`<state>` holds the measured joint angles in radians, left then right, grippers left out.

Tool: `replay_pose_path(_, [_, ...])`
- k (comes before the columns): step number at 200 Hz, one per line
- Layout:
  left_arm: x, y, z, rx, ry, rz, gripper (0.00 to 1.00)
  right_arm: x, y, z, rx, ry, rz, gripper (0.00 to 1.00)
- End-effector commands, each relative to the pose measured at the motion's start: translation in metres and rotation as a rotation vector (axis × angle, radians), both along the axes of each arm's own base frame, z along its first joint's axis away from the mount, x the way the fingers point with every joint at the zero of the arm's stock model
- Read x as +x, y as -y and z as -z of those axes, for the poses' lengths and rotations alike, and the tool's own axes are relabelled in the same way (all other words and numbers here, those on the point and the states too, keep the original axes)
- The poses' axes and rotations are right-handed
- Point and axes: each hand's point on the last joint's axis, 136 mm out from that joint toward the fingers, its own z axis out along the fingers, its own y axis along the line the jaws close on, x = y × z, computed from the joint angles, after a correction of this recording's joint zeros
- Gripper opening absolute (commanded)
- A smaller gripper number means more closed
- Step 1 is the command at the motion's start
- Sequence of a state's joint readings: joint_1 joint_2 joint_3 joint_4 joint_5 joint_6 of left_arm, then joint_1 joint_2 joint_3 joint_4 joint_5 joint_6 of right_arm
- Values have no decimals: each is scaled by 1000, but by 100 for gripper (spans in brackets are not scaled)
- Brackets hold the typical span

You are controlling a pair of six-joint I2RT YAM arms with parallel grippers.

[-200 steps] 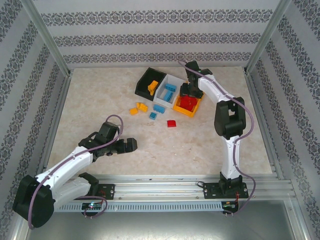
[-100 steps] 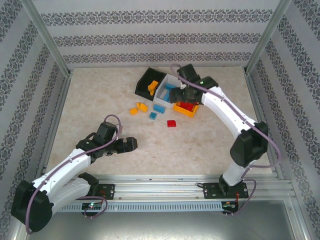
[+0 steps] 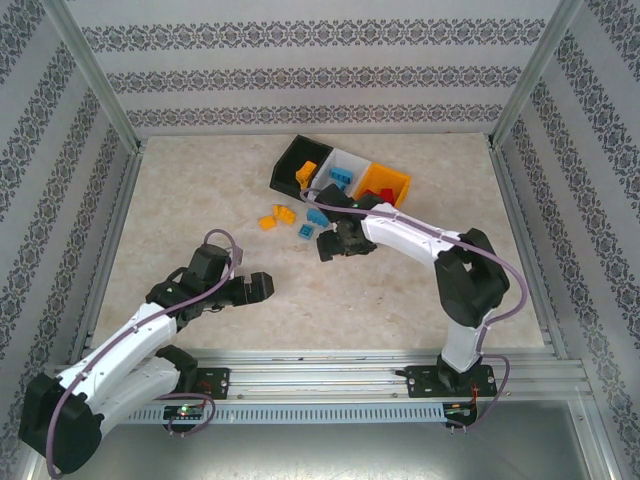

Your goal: Sort the legos into containers by color

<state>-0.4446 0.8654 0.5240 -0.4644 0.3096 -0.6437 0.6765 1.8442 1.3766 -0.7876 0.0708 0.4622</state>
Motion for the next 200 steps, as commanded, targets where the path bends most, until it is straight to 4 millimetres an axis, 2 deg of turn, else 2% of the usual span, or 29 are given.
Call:
replay_pose_path(1, [-1,-5,-5,4,10,-18,100,15,0,13,-5,0,30,78])
replay_pose_path(30, [-2,-7,-3,13,9,-18,100,27,3,29,-12,-34,45,77])
replay_pose_path(113, [-2,-9,-4,21,11,-20,100,45,2,48,-34,-65,46,71])
replay_pose_path(200, [-2,-10,-2,25,7,-23,100,43,7,64,-35,-101,64,58])
